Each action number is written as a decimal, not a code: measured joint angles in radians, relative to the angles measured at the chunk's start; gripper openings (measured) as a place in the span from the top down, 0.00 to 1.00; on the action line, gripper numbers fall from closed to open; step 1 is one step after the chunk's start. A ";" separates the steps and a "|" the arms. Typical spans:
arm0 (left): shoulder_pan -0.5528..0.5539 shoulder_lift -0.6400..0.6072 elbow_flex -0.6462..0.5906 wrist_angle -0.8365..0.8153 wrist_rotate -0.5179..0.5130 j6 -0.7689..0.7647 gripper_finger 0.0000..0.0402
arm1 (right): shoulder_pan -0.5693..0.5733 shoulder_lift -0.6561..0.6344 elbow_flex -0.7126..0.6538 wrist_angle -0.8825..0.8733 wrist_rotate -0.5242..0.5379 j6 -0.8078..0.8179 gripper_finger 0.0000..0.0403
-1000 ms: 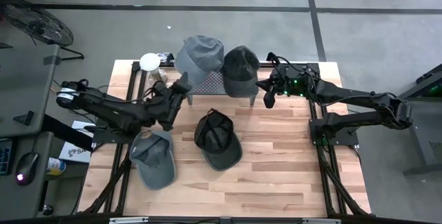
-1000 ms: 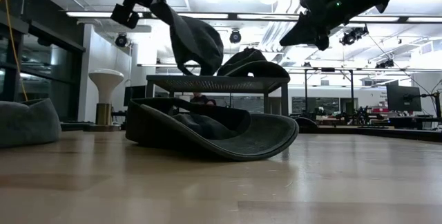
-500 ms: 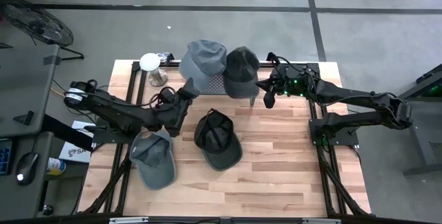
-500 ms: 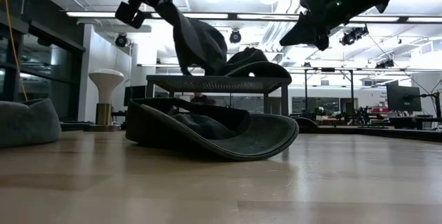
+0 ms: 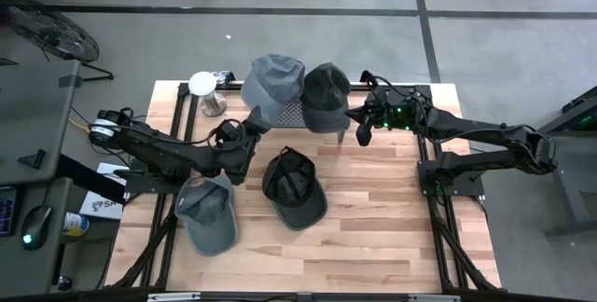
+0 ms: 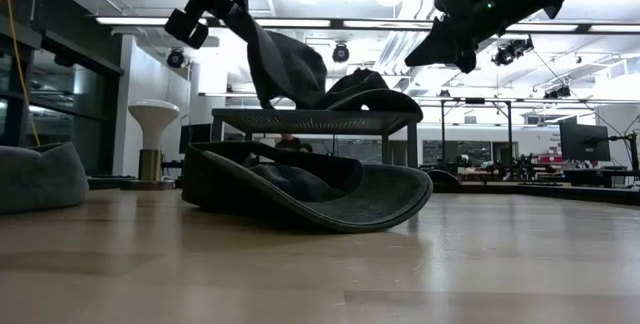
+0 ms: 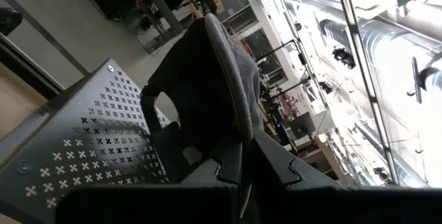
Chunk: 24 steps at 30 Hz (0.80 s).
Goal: Pick & Place hat
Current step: Put the right gray cap on the shelf
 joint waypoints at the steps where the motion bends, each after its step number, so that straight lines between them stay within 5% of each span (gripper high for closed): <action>1: 0.000 0.004 0.000 -0.002 -0.002 -0.009 0.98 | 0.000 0.000 0.000 0.007 -0.008 0.000 1.00; 14: 0.041 0.130 0.000 -0.001 -0.014 -0.262 0.98 | 0.000 0.000 0.000 0.050 -0.025 0.008 1.00; 24: 0.040 0.133 0.000 -0.064 -0.013 -0.267 0.93 | 0.000 0.001 0.000 0.058 -0.040 0.000 1.00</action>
